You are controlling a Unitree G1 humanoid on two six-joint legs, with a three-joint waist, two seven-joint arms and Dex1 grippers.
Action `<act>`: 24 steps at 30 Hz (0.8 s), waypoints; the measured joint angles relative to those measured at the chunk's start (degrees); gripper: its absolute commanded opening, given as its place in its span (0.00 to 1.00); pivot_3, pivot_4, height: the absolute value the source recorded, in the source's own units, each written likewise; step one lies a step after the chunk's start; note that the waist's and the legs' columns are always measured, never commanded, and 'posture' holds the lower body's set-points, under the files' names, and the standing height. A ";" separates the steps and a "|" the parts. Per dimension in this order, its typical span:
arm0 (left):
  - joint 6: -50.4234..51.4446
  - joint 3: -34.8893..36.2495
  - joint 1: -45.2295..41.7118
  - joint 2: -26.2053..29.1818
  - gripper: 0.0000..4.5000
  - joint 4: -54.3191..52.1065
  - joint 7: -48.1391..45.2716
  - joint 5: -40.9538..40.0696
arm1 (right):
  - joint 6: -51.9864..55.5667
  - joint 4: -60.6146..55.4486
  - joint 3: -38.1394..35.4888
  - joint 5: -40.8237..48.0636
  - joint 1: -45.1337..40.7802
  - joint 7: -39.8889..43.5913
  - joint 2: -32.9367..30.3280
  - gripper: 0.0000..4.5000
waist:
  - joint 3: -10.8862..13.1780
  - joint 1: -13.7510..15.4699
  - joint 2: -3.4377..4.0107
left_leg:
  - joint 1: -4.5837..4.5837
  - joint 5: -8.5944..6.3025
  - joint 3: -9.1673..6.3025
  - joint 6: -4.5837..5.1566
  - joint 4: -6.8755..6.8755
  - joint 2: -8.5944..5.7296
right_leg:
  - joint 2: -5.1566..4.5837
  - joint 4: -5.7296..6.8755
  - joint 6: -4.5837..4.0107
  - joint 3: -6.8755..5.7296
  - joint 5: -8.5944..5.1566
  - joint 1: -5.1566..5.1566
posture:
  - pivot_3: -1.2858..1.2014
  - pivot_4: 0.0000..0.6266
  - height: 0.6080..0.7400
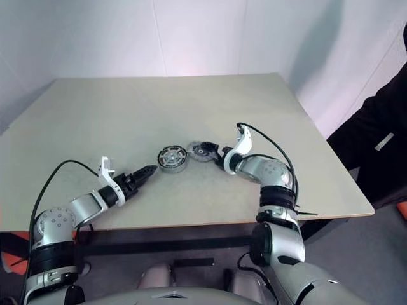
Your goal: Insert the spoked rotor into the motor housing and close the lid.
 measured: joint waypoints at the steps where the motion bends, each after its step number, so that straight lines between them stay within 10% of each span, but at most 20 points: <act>1: 0.00 0.02 0.08 0.00 0.82 -0.01 0.01 0.03 | -1.32 2.07 -0.04 -0.32 -0.90 0.48 -0.17 0.99 | 0.00 0.00 0.00 | 0.02 0.00 0.00 0.00 0.02 0.01 | 0.00 -0.02 0.00 -0.03 0.00 0.00 | 0.52 0.00 1.00; 24: -0.42 0.19 1.06 -1.02 0.82 -1.72 0.88 -0.09 | -21.63 30.74 -0.59 -6.94 -15.41 10.00 4.38 0.99 | 0.23 -1.27 0.36 | 0.43 -0.39 -0.11 -0.06 0.29 0.95 | -0.22 -1.10 -0.38 -1.97 0.23 0.07 | 0.52 0.00 1.00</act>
